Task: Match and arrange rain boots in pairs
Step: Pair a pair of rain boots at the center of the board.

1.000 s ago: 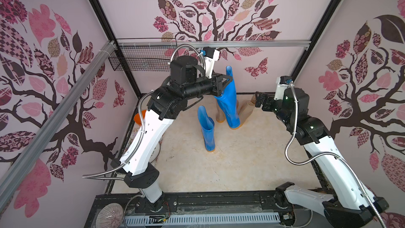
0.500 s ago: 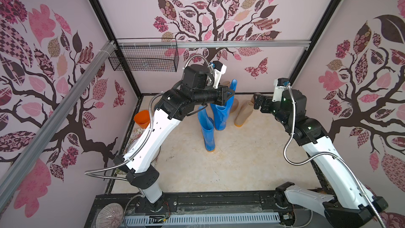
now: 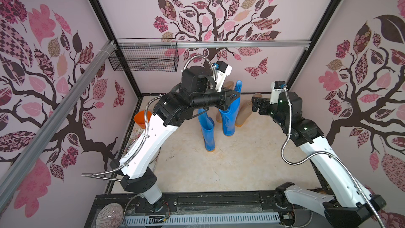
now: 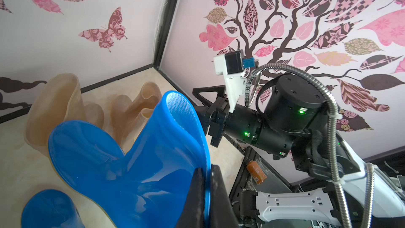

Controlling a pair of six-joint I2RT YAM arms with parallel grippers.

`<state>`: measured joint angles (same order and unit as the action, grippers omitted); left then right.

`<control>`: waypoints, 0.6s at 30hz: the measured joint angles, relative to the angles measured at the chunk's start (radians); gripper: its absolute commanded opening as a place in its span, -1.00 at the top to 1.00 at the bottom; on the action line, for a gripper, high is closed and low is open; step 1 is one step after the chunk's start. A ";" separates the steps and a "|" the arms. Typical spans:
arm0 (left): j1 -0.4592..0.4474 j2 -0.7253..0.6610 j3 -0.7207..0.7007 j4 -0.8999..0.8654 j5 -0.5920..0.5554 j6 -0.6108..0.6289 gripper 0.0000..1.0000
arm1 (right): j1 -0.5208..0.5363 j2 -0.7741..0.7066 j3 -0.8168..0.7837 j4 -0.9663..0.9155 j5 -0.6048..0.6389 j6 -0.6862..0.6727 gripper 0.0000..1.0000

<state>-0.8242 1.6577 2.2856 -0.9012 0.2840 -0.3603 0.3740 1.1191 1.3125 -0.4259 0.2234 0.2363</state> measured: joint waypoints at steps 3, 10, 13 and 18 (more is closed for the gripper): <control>-0.018 0.000 0.002 -0.005 0.000 0.002 1.00 | 0.000 -0.006 0.000 0.004 0.003 0.000 -0.97; -0.039 0.000 0.002 -0.020 -0.013 0.005 1.00 | 0.000 -0.044 -0.008 0.004 0.017 0.000 -0.97; -0.060 -0.002 -0.005 -0.016 -0.019 0.009 1.00 | 0.000 -0.058 -0.011 0.004 0.017 0.000 -0.97; -0.074 -0.042 -0.112 0.010 -0.063 0.017 1.00 | 0.000 -0.068 -0.023 0.005 0.018 0.001 -0.97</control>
<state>-0.8978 1.6157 2.1738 -0.8909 0.2207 -0.3431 0.3740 1.0515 1.2900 -0.4213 0.2409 0.2371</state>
